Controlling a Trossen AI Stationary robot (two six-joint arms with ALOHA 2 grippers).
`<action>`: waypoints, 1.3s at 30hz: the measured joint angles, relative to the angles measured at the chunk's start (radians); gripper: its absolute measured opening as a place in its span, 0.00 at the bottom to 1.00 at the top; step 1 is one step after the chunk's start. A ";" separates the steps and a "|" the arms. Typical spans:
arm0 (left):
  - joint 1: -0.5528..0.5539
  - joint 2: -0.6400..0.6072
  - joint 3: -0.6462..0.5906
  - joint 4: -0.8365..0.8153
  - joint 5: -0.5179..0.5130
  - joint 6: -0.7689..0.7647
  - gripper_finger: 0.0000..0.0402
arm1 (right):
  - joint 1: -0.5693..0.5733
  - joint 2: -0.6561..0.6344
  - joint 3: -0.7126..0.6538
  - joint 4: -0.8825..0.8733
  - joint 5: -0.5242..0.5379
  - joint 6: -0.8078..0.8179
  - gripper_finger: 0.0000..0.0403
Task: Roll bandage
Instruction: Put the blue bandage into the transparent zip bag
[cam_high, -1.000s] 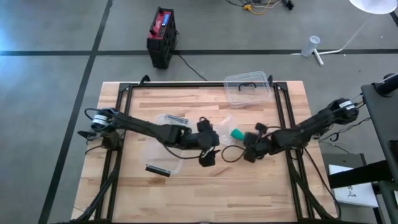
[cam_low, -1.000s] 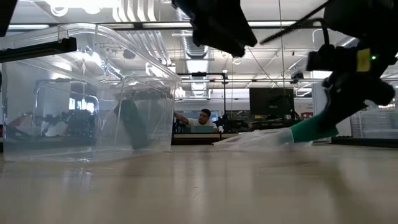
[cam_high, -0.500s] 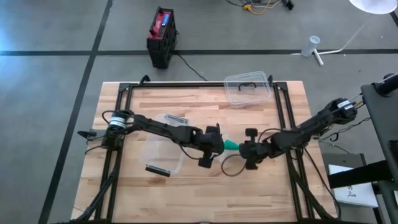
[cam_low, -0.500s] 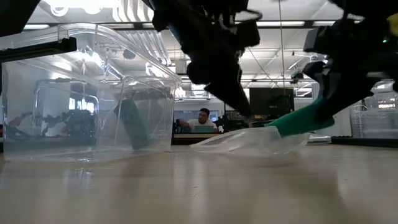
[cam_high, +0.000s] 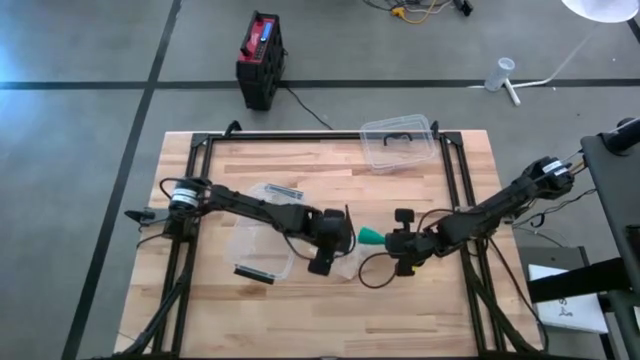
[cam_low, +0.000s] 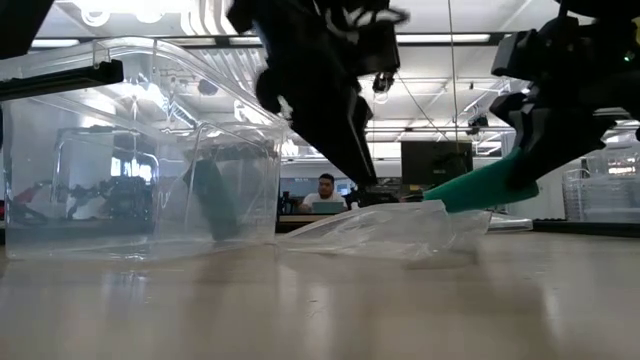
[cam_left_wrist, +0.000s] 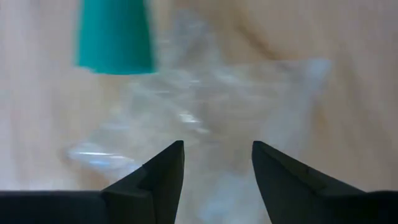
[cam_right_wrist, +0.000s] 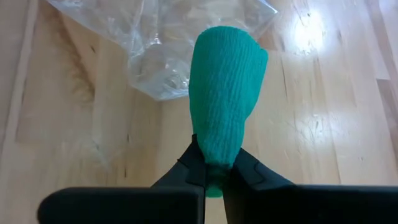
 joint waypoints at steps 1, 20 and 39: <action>-0.013 -0.003 0.000 -0.009 0.003 -0.007 0.45 | 0.001 -0.001 0.000 0.000 0.000 0.000 0.03; -0.025 0.066 -0.031 0.005 0.008 -0.083 0.32 | 0.017 -0.008 0.000 0.014 0.011 0.009 0.04; 0.096 0.028 -0.052 0.160 -0.264 -0.687 0.01 | 0.130 -0.012 0.319 -0.330 0.305 0.130 0.04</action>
